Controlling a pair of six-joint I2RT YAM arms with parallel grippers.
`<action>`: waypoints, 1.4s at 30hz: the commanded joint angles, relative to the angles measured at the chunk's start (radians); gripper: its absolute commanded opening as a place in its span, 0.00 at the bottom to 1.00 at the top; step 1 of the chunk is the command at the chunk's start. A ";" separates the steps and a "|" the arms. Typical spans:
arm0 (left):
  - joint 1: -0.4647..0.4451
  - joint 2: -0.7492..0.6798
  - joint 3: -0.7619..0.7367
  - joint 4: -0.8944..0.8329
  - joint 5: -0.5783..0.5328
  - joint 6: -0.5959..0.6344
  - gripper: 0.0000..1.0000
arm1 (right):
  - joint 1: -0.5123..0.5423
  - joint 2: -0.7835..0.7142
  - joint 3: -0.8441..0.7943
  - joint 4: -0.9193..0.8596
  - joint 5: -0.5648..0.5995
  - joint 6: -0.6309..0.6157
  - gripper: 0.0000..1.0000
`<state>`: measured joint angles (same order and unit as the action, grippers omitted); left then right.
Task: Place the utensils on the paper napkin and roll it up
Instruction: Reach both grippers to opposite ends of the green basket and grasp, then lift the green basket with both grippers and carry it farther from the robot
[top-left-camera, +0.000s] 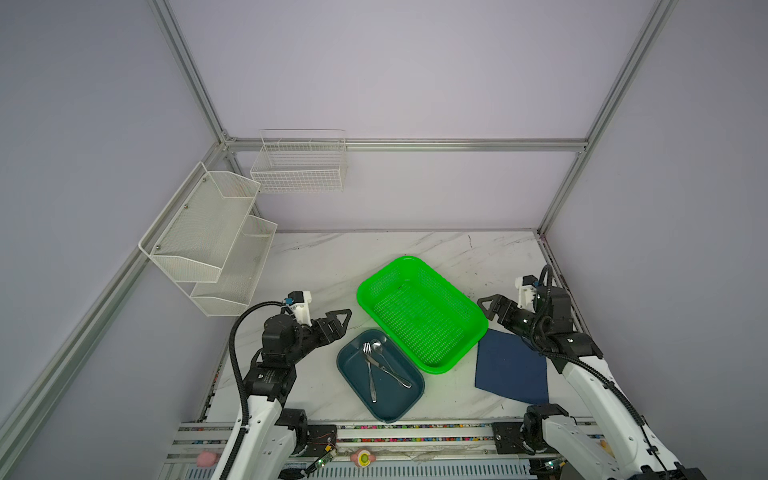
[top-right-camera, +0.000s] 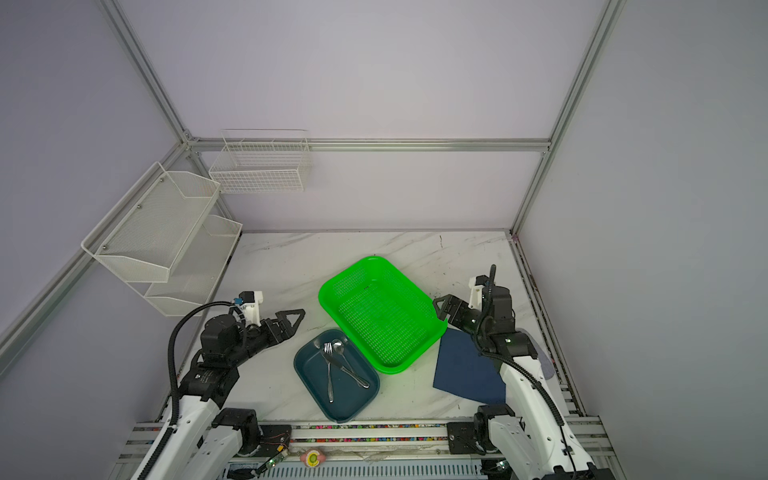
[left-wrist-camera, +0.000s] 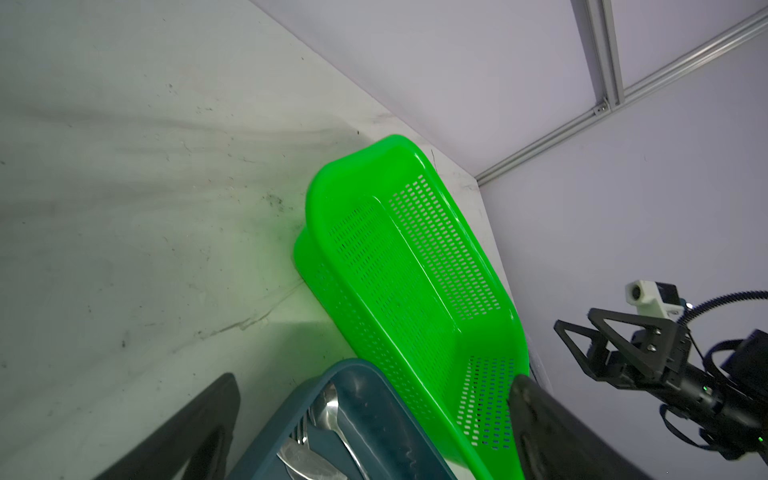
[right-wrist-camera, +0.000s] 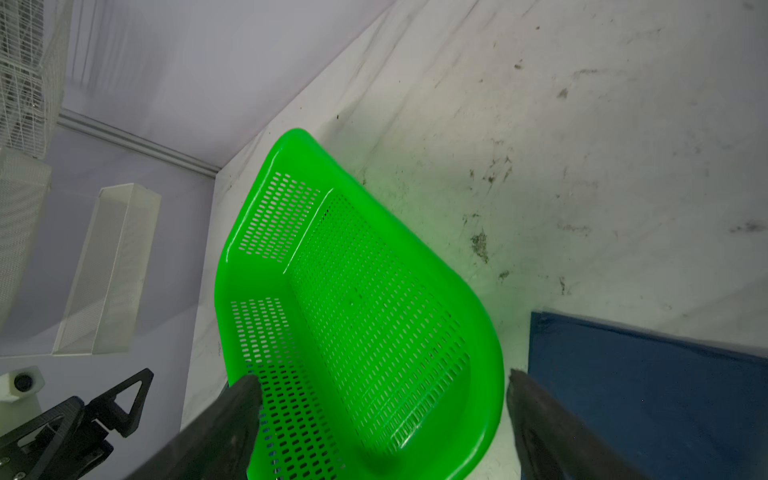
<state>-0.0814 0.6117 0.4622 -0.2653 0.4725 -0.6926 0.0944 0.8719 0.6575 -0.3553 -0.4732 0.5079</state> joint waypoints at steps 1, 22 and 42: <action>-0.046 0.000 0.026 -0.026 0.063 -0.012 1.00 | 0.005 0.016 -0.053 -0.061 -0.076 0.004 0.91; -0.219 0.603 0.363 -0.006 -0.131 0.042 1.00 | 0.165 0.220 -0.145 0.270 -0.098 0.183 0.84; -0.139 1.126 0.783 0.036 -0.125 -0.010 1.00 | 0.320 0.630 0.062 0.634 -0.102 0.368 0.82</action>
<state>-0.2512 1.7245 1.1118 -0.2653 0.3466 -0.6968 0.3695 1.4593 0.6670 0.1940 -0.5545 0.8635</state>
